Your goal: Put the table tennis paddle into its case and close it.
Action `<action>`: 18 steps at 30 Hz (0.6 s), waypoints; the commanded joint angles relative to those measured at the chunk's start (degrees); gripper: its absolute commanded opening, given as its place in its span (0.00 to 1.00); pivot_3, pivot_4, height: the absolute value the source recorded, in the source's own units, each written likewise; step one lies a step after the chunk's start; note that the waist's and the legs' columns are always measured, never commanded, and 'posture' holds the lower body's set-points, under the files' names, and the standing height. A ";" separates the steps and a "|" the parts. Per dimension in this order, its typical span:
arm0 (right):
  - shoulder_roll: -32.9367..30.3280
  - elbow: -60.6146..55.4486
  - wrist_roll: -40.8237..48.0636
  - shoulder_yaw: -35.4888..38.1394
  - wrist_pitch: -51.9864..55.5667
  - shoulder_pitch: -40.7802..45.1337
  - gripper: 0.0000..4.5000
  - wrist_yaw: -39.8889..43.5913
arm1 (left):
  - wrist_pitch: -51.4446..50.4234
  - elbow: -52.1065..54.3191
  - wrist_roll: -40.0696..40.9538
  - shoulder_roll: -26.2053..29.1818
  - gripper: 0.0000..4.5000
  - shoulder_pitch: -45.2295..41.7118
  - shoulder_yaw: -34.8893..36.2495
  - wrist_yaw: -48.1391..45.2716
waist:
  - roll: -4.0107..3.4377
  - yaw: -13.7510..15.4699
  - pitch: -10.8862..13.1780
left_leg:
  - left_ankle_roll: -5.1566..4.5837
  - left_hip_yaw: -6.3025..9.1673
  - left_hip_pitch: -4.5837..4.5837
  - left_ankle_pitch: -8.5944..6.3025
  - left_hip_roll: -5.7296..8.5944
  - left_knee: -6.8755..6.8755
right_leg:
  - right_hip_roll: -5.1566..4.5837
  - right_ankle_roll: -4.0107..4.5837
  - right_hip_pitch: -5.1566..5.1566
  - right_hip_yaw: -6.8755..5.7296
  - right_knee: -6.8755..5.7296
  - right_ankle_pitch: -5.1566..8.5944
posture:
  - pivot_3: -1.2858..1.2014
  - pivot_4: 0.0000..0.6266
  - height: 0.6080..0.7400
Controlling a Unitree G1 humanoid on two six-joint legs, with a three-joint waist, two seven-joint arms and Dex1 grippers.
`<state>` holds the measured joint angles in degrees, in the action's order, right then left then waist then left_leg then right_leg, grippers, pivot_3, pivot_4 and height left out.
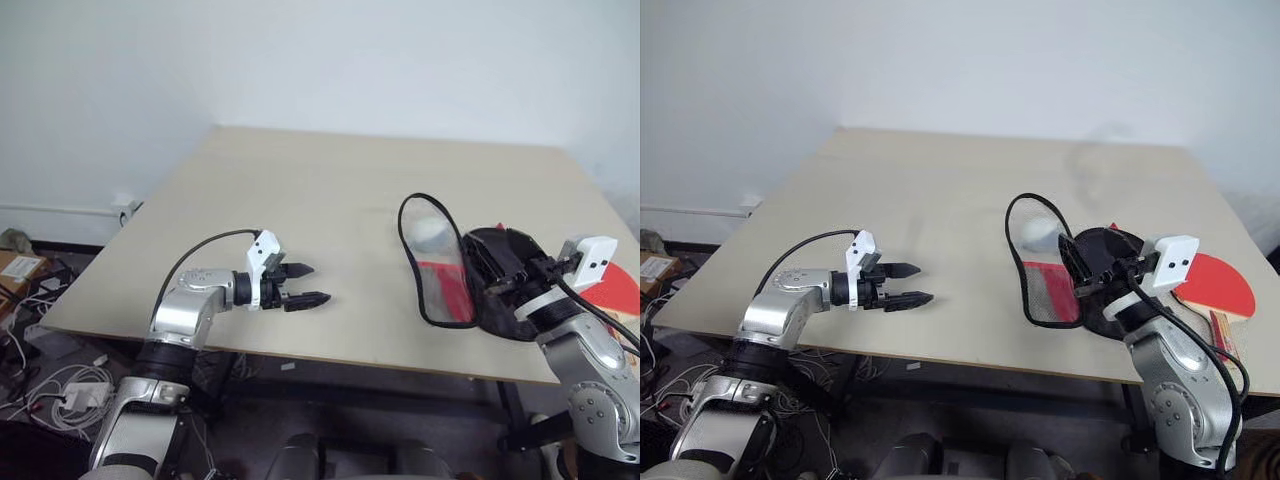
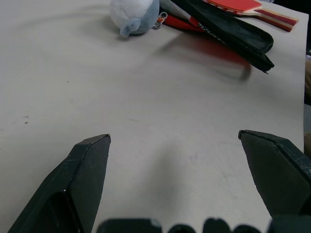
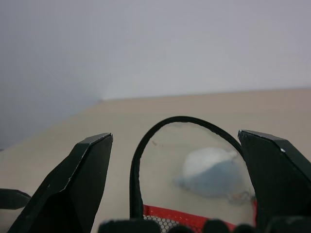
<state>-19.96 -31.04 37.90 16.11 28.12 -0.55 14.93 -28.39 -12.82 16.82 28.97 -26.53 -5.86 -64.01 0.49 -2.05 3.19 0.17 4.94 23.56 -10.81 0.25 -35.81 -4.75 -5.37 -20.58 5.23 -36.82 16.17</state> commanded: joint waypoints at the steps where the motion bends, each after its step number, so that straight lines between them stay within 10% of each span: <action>1: -1.09 -0.69 0.88 2.44 0.35 1.50 1.00 -0.94 | -1.68 6.00 1.33 0.64 1.00 1.20 -0.36 0.23 | 0.00 -0.02 0.00 | 0.00 0.01 0.00 0.00 0.00 0.00 | 0.00 0.00 0.00 0.00 0.00 0.00 | 0.52 0.00 1.00; 18: -14.39 22.24 2.10 19.30 22.15 6.48 1.00 -13.82 | -4.20 8.21 2.55 -4.16 1.00 -0.03 -3.74 1.69 | -0.04 0.11 0.02 | -0.02 -0.03 -0.01 0.01 0.06 -0.04 | -0.05 0.28 0.06 0.02 0.04 -0.12 | 0.52 0.00 1.00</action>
<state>-32.67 -11.11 40.80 32.32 48.66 4.75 2.37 -33.08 -6.17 18.79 25.61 -25.82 -8.91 -62.56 0.45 -1.94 3.21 0.15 4.89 23.56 -10.80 0.32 -35.85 -4.80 -5.10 -20.52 5.25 -36.78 16.05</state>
